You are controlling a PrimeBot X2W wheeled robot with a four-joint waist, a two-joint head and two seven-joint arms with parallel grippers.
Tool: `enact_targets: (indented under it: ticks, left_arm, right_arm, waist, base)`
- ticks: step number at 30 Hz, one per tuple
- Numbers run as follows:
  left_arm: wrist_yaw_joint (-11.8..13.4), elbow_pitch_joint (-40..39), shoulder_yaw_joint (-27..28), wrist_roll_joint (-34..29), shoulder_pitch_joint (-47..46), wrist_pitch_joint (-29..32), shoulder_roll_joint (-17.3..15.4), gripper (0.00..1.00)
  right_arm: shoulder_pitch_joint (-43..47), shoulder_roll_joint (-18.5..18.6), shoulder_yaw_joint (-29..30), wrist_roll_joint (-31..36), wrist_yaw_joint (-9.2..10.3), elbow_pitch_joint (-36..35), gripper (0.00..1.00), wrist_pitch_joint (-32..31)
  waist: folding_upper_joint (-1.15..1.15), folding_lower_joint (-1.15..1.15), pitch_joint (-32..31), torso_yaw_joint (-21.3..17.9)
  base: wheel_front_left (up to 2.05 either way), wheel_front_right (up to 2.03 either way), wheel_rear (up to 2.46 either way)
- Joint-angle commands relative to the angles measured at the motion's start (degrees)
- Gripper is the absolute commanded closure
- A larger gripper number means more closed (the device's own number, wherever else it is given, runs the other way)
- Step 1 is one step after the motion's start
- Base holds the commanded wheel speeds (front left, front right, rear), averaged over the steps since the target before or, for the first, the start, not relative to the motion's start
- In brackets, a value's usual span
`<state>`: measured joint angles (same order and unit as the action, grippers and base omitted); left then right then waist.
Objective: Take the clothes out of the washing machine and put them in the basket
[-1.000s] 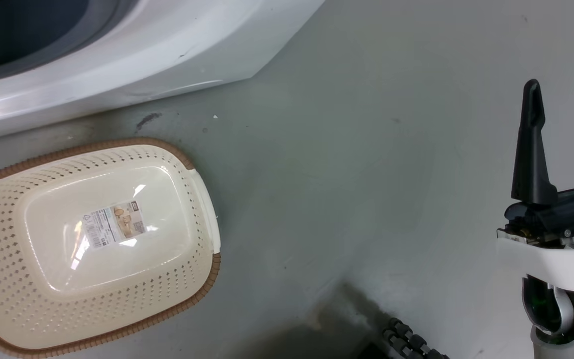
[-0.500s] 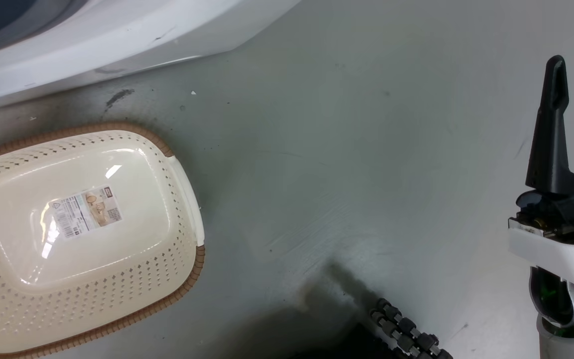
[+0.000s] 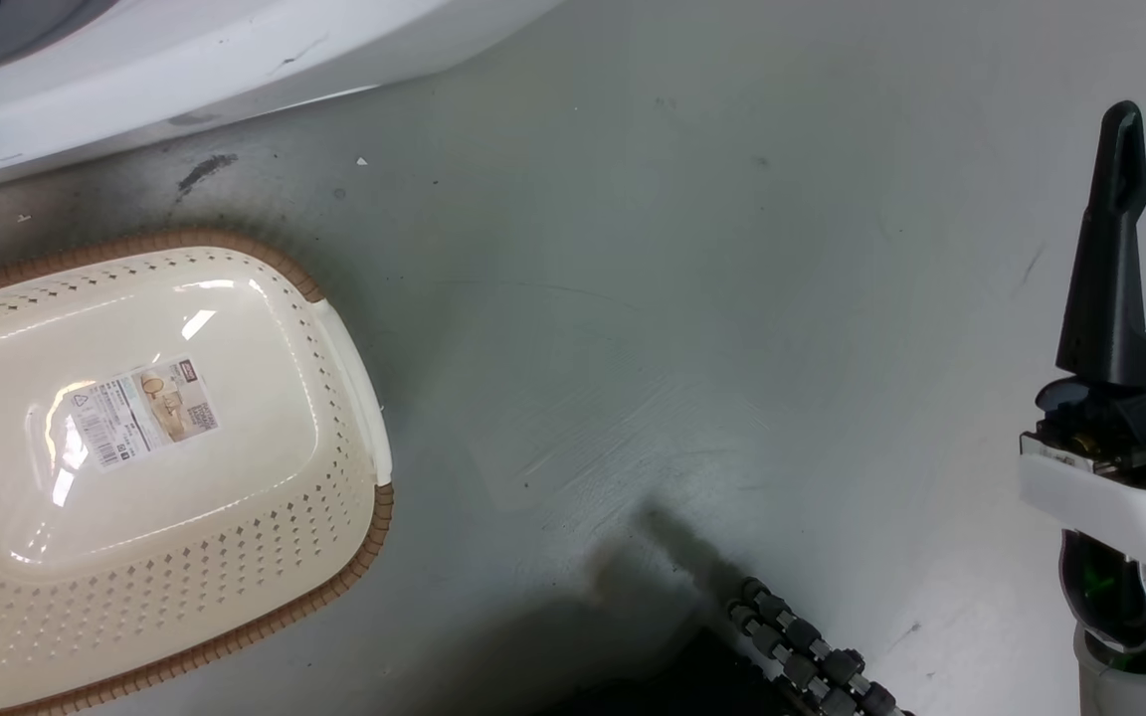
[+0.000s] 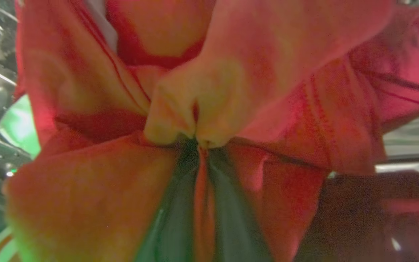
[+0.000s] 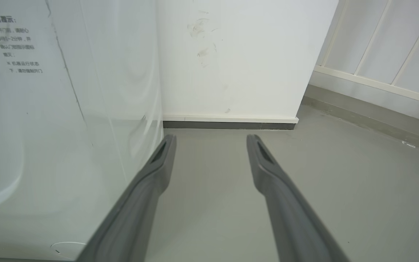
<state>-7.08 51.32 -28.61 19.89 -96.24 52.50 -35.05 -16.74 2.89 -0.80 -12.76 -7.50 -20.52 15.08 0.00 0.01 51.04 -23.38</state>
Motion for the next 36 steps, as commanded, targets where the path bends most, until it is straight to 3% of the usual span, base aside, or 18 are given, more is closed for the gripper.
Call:
enact_targets:
  ticks: [1, 11, 24, 36]
  left_arm:
    - [-0.08, -0.07, -0.2, -0.16, -0.38, -0.92, -0.13, 1.0]
    - [-0.2, 0.1, -1.13, 0.87, 2.11, -11.28, -0.21, 1.0]
    - [0.56, 2.51, -0.02, 3.5, 14.03, -38.75, 1.06, 1.0]
    - [2.87, 5.36, 1.04, 5.73, 25.9, -56.71, 3.85, 1.0]
  right_arm:
    - [-1.3, -0.02, 0.02, -0.44, 0.02, -0.14, 0.0, 0.14]
    - [-0.56, -0.03, -0.26, 0.85, 0.02, 0.19, 0.0, 0.14]
    - [1.38, -0.02, -0.63, 3.39, 0.02, 0.79, 0.0, 0.14]
    - [4.45, -0.02, -1.22, 5.98, 0.02, 1.81, 0.0, 0.14]
  waist:
    - [0.0, -0.01, -0.08, 0.09]
    - [0.0, -0.01, -3.57, 1.02]
    - [0.0, -0.01, -10.44, 3.07]
    - [0.0, -0.01, -17.63, 4.63]
  base:
    - [0.0, 0.0, 0.0]
    - [0.0, 0.0, 0.0]
    - [0.0, 0.0, 0.0]
    - [0.0, 0.0, 0.0]
